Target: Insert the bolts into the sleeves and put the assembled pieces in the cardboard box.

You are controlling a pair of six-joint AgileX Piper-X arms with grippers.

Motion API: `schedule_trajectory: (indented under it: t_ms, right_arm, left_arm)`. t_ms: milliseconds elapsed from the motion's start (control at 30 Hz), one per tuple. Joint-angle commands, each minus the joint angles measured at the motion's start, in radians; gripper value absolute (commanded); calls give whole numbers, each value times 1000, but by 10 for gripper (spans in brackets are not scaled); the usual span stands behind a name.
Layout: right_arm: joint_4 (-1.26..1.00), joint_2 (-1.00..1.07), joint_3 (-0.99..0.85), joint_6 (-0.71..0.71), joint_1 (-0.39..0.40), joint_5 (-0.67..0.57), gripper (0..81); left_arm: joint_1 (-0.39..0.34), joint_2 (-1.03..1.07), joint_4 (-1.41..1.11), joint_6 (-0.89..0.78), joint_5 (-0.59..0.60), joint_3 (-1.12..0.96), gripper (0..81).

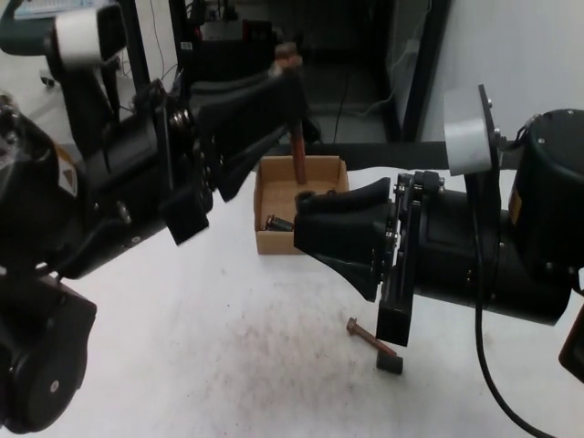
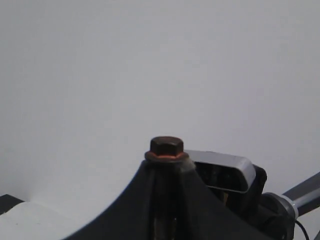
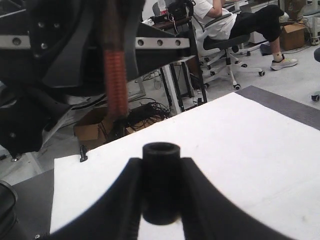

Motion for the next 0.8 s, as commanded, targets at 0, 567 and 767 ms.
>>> schedule_trajectory:
  t_ms: [0,567,767]
  right_arm:
    - [-20,-2,-5,1,3,1,8]
    - [-20,-2,-5,1,3,1,8]
    - [-20,-2,-5,-160,5,-7,8]
  left_arm:
    - [0,-1,18,35,22,-12,1]
    - [0,-1,96,121,5,-12,1]
    - [0,-1,96,117,-42,-12,1]
